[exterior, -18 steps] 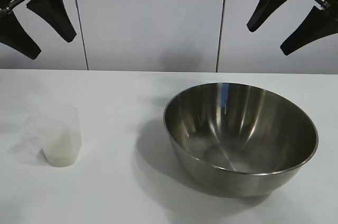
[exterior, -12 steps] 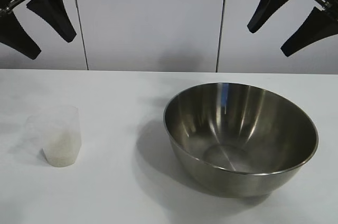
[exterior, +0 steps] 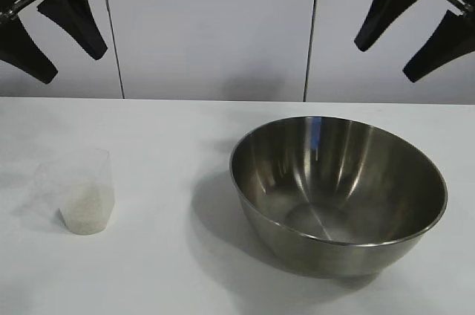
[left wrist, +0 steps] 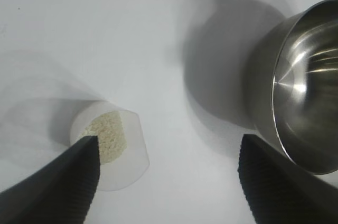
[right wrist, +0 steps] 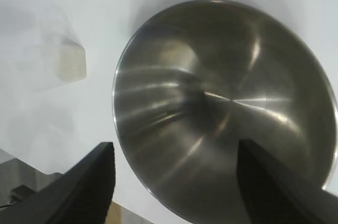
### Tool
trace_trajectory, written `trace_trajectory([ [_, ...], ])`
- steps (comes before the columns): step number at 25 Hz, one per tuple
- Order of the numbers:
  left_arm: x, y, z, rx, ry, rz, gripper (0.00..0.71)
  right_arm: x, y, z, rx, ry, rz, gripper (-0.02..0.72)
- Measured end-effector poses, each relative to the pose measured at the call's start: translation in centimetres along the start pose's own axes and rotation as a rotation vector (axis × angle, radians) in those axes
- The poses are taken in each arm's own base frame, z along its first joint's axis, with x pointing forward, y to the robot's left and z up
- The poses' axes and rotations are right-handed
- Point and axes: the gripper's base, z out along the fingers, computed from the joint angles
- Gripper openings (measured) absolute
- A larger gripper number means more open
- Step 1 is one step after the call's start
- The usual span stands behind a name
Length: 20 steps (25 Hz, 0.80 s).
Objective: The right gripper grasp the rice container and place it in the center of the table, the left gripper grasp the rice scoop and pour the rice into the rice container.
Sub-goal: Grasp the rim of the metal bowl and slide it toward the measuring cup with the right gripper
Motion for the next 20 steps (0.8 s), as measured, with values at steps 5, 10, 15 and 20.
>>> trace_trajectory([
  [5, 0.0, 0.0, 0.0, -0.001, -0.003, 0.000, 0.532, 0.5, -0.7, 3.9, 0.002, 0.061, 0.023, 0.452],
  [10, 0.0, 0.0, 0.0, -0.001, -0.003, 0.000, 0.532, 1.2, -1.3, 9.0, -0.021, 0.081, 0.062, 0.452],
  [15, 0.0, 0.0, 0.0, -0.001, -0.003, 0.000, 0.532, 1.7, -1.7, 12.4, -0.034, 0.105, 0.091, 0.235],
  [20, 0.0, 0.0, 0.0, -0.001, -0.004, -0.001, 0.532, 1.3, -1.1, 11.1, -0.093, 0.075, 0.040, 0.025],
])
